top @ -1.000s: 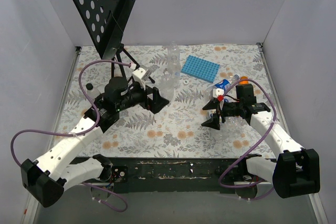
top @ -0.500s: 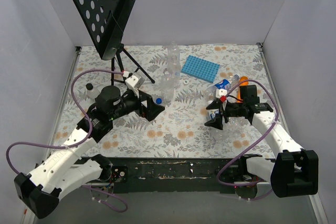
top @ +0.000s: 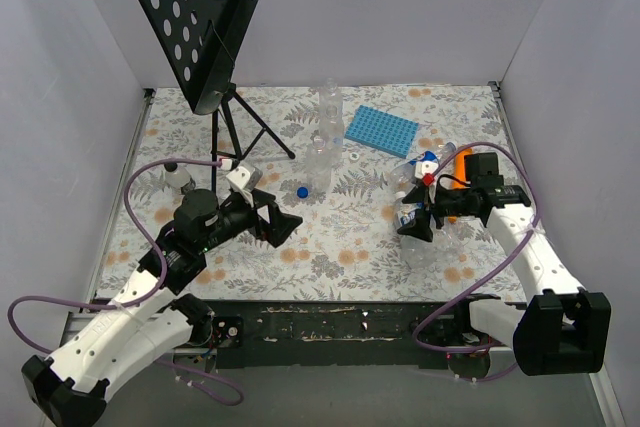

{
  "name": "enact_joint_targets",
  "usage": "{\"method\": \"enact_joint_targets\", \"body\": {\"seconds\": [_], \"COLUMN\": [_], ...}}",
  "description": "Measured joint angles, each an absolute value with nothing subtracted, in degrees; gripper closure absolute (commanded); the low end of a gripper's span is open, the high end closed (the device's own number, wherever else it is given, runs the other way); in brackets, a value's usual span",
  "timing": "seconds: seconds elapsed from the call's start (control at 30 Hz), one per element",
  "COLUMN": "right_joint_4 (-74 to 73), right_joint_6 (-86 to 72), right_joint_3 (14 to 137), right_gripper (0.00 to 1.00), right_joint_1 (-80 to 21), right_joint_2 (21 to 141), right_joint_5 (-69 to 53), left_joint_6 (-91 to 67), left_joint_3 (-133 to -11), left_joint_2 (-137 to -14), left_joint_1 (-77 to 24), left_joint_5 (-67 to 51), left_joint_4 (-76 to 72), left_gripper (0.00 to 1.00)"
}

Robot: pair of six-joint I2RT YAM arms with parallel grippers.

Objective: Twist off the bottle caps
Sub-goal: Pick up the plastic bottle at the center of the board.

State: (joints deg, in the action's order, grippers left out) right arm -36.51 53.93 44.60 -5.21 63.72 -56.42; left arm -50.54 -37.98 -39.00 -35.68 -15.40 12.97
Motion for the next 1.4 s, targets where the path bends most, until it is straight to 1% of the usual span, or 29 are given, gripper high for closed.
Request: {"method": "enact_joint_targets", "body": {"seconds": [0.13,0.37,0.87,1.4], "right_joint_4": [-41.28,-47.13,-47.37,-45.76], "right_joint_6": [55.20,55.07,49.71,48.01], "right_joint_3": [47.07,47.18,45.58,45.06], "right_gripper": [0.14,0.14,0.14,0.14], "right_joint_1": [-5.21,-5.21,-5.72,-6.02], "right_joint_2": [63.75,63.75,61.52,62.81], "right_joint_5": [-53.63,-47.57,-38.98,-35.07], "left_joint_6": [-49.43,-48.10,-47.72,-47.42], "left_joint_3": [-35.77,-32.51,-31.44,-31.07], "left_joint_2": [-37.41,-34.94,-33.36,-32.93], "left_joint_1": [-35.68,-35.68,-35.68,-35.68], "left_joint_5": [-14.79,-14.39,-13.96,-12.62], "left_joint_4": [12.47,9.93,8.69,8.58], "left_gripper": [0.02,0.02,0.02,0.02]}}
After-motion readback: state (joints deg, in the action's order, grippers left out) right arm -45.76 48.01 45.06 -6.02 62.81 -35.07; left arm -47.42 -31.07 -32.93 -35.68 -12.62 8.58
